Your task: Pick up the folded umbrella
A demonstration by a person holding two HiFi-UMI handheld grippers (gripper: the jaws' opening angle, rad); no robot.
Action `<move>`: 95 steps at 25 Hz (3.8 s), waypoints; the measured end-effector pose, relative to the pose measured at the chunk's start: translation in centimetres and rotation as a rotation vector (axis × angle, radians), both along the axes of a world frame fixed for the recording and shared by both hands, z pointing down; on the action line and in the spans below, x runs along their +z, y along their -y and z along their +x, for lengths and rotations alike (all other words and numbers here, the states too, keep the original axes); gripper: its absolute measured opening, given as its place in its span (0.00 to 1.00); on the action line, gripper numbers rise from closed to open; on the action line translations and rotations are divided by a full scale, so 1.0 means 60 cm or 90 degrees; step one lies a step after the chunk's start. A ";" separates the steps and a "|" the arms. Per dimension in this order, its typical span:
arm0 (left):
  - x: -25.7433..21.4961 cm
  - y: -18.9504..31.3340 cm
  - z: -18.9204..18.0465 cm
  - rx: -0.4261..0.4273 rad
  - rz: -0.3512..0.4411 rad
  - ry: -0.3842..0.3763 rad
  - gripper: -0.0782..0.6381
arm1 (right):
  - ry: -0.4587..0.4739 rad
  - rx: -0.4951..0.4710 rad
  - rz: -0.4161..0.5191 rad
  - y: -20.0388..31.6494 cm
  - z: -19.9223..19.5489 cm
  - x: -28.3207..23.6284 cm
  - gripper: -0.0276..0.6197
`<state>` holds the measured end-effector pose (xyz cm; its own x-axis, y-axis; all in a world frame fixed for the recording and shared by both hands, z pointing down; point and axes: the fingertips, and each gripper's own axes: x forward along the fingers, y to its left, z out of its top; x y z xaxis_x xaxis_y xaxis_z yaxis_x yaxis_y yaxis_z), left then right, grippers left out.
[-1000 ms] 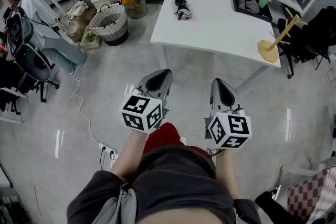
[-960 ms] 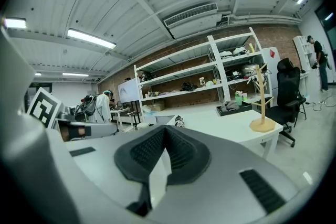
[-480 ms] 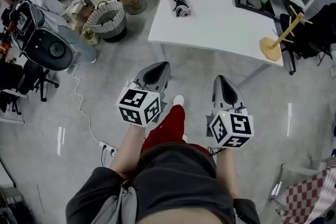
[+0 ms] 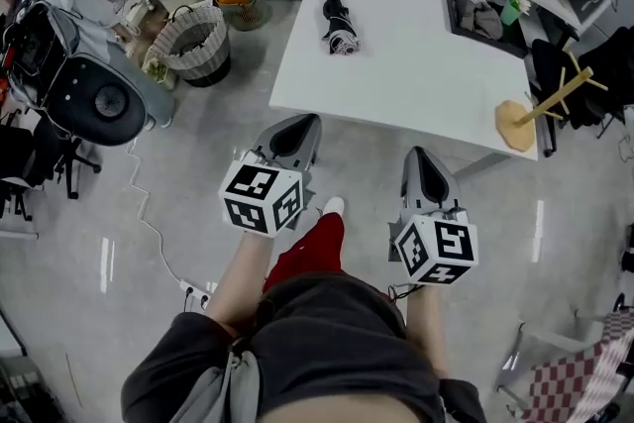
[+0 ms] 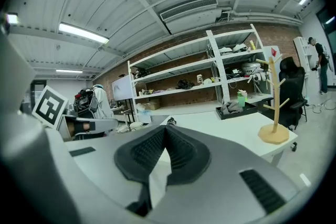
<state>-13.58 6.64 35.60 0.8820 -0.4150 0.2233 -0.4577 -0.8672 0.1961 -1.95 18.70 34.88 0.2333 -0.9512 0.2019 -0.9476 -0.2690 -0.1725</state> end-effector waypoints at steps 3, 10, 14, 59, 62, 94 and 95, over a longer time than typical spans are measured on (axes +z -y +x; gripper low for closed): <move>0.005 0.056 0.030 0.001 -0.009 -0.001 0.13 | 0.003 -0.004 -0.007 0.056 0.024 0.004 0.07; 0.024 0.165 0.088 -0.001 -0.025 0.010 0.13 | 0.010 -0.007 -0.024 0.169 0.074 0.012 0.07; 0.025 0.221 0.111 -0.002 -0.025 0.012 0.13 | 0.006 -0.009 -0.026 0.227 0.094 0.008 0.07; 0.109 0.467 0.335 -0.166 -0.102 0.099 0.42 | -0.008 -0.160 -0.056 0.510 0.364 0.024 0.07; 0.126 0.477 0.348 -0.195 -0.110 0.115 0.45 | -0.002 -0.179 -0.061 0.522 0.383 0.034 0.07; 0.319 0.583 0.395 -0.313 -0.184 0.286 0.54 | 0.042 -0.279 -0.154 0.628 0.411 0.158 0.07; 0.324 0.586 0.397 -0.312 -0.185 0.288 0.54 | 0.043 -0.280 -0.156 0.630 0.411 0.161 0.07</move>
<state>10.23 -28.53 55.07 0.4050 -0.6073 0.6835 -0.8714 -0.4826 0.0875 22.72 -19.13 44.57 -0.1995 -0.8794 0.4322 -0.9691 0.1119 -0.2196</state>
